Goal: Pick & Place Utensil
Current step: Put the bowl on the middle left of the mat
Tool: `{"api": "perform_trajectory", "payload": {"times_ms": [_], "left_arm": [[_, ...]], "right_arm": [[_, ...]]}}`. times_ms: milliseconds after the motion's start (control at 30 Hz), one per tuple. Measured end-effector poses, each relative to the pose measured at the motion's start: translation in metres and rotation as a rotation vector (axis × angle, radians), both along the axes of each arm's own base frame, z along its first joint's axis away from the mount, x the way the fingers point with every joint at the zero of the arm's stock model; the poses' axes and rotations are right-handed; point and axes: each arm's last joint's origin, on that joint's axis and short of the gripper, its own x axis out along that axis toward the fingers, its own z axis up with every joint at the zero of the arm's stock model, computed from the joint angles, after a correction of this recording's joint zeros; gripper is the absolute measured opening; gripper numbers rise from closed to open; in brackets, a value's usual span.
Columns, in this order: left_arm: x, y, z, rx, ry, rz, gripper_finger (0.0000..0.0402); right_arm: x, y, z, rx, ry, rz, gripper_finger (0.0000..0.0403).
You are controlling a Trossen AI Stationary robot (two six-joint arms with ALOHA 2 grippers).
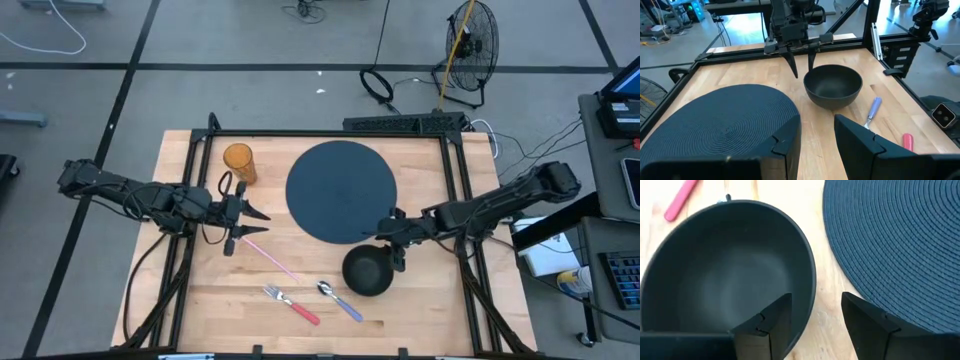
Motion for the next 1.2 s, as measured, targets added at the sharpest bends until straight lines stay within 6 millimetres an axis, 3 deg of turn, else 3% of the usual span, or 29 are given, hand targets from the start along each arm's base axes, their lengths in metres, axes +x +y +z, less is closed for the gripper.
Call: {"api": "perform_trajectory", "payload": {"times_ms": [533,1200], "left_arm": [[0.0,0.0,-0.0001,0.005,0.0,-0.002,0.0122],[0.0,0.0,0.0,0.005,0.0,-0.002,0.0122]], "right_arm": [[0.0032,0.0001,-0.0108,-0.014,0.056,-0.003,0.0164],[0.0042,0.0003,-0.0101,-0.012,0.044,-0.005,0.0008]]}}
